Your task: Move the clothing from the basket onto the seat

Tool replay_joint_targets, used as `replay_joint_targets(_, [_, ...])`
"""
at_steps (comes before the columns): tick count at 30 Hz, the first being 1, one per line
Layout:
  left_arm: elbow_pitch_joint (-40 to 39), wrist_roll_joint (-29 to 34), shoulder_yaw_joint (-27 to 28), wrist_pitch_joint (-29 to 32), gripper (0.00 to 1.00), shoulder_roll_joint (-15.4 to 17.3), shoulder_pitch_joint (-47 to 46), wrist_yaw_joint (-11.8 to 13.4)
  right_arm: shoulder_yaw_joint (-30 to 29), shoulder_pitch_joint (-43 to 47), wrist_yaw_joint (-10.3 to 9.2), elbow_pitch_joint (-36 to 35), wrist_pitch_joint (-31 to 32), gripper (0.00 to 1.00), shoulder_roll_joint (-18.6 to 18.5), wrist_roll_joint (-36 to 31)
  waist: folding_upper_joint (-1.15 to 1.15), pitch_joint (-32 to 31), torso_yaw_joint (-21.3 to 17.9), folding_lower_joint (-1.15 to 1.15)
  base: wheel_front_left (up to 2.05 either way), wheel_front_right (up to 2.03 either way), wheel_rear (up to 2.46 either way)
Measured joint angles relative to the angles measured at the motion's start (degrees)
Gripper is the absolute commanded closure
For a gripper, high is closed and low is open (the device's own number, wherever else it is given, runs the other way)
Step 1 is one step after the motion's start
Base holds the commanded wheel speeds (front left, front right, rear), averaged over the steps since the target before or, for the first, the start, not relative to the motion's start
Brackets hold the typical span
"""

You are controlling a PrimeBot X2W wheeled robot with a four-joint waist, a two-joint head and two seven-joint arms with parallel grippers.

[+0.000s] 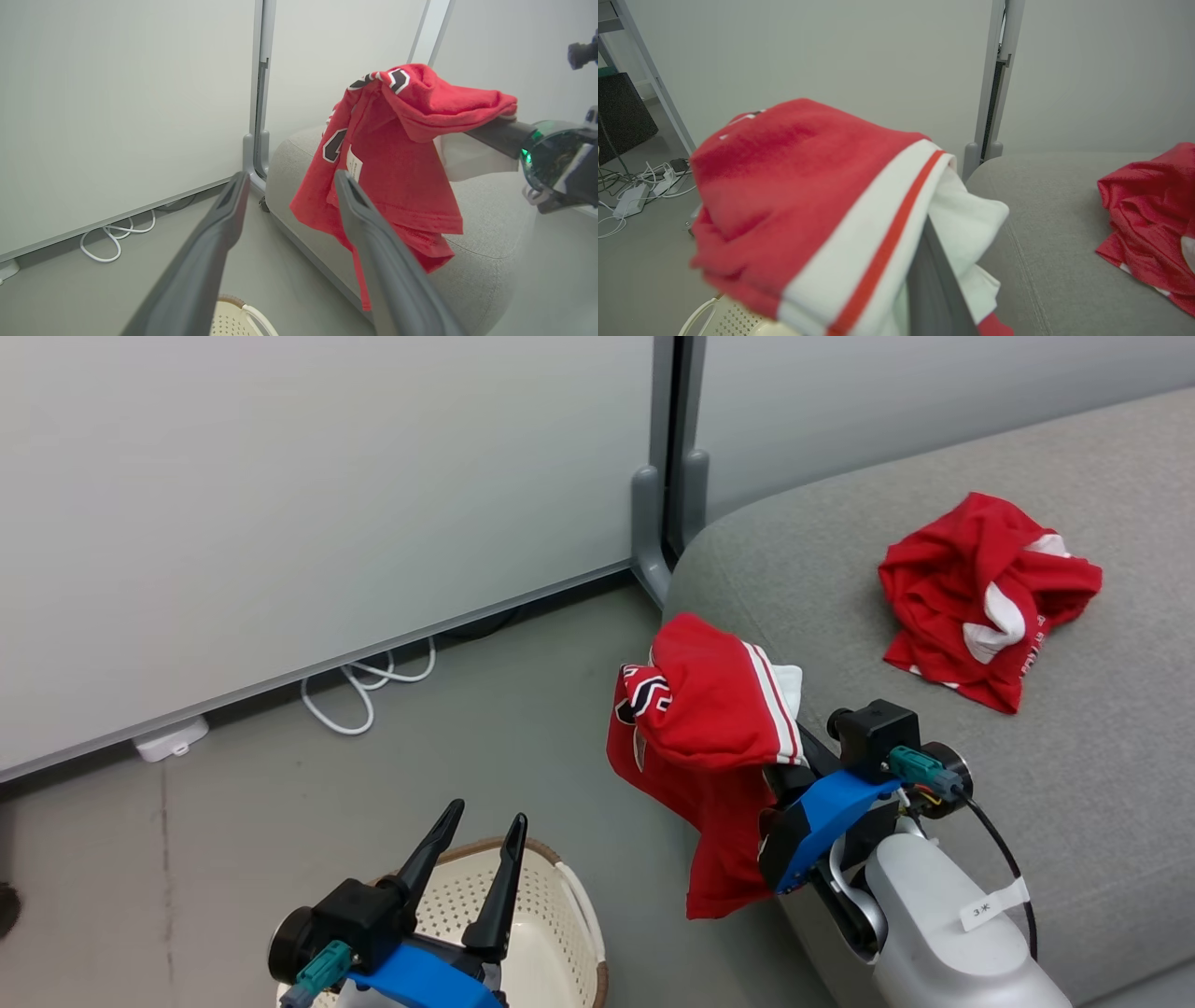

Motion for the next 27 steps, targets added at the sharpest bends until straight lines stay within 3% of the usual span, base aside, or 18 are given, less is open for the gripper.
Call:
replay_joint_targets(17, [0.12,0.21,-0.49,0.0,0.0,-0.3,-0.45,0.0,-1.04,0.58,0.0,-0.27,0.0,1.0,0.0,-0.23,0.0,0.63,-12.85,0.0,0.0,0.0,0.0])
replay_joint_targets(27, [1.0,-0.26,-2.89,0.0,0.0,0.56,-2.93,0.0,-3.99,1.23,0.0,-1.81,0.0,1.0,-0.05,-0.85,0.0,2.71,-14.24,0.0,0.0,0.0,0.0])
